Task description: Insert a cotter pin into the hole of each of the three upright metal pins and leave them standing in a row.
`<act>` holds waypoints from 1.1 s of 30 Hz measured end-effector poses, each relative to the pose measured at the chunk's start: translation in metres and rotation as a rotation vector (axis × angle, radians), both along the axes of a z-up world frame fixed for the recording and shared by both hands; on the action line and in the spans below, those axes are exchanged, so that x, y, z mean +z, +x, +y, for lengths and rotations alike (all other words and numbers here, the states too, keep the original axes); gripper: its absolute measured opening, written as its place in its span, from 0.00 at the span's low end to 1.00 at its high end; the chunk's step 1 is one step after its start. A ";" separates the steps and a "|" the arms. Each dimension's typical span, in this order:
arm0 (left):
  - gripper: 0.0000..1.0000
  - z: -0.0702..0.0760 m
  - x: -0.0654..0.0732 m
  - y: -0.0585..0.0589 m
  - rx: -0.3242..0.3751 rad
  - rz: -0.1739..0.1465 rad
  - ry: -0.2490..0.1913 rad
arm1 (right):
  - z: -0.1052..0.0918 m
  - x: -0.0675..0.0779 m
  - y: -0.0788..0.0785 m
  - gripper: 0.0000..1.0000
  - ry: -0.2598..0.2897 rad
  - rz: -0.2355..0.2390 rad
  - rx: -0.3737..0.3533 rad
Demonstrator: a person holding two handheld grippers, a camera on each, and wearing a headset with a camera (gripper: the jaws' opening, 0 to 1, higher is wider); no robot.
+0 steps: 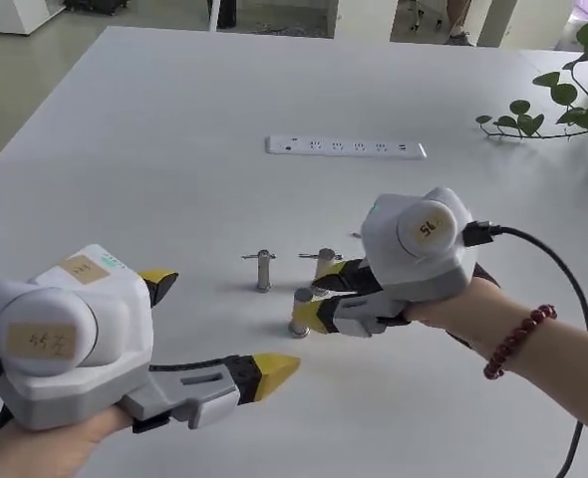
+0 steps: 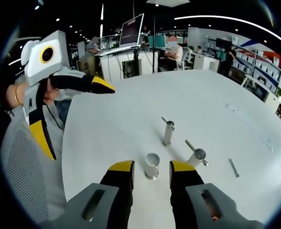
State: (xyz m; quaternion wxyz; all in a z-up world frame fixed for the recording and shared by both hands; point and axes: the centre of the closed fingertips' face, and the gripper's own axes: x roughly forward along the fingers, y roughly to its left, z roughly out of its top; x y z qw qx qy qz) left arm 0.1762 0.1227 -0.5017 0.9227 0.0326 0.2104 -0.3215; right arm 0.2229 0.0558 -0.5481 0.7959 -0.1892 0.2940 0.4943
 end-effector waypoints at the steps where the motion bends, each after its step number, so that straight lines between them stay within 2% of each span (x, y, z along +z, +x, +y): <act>1: 0.92 0.000 0.000 0.000 0.001 0.000 0.000 | -0.003 0.001 0.000 0.25 0.001 0.006 -0.004; 6: 0.92 0.001 0.003 0.001 0.006 -0.007 -0.014 | -0.020 0.001 0.006 0.24 -0.025 0.003 -0.017; 8: 0.92 0.001 0.003 0.000 0.005 -0.009 -0.007 | -0.027 0.001 0.008 0.24 -0.029 0.009 -0.030; 11: 0.92 0.003 0.003 0.000 0.007 -0.004 0.000 | -0.038 0.000 0.014 0.25 -0.073 -0.007 -0.037; 14: 0.92 0.004 0.003 0.000 0.008 -0.004 -0.001 | -0.046 -0.001 0.020 0.24 -0.080 -0.004 -0.060; 16: 0.91 0.005 0.003 0.000 0.012 -0.002 0.001 | -0.054 -0.001 0.029 0.21 -0.102 -0.044 -0.070; 20: 0.91 0.008 0.003 0.001 0.022 -0.004 -0.002 | -0.070 -0.004 0.047 0.19 -0.141 -0.061 -0.115; 25: 0.90 0.009 0.003 0.002 0.021 -0.004 0.000 | -0.084 0.000 0.067 0.16 -0.157 -0.089 -0.162; 28: 0.89 0.009 0.002 0.002 0.022 -0.004 0.003 | -0.094 0.000 0.087 0.15 -0.161 -0.088 -0.191; 33: 0.88 0.007 -0.002 0.003 0.019 0.007 0.001 | -0.100 -0.003 0.101 0.13 -0.175 -0.083 -0.222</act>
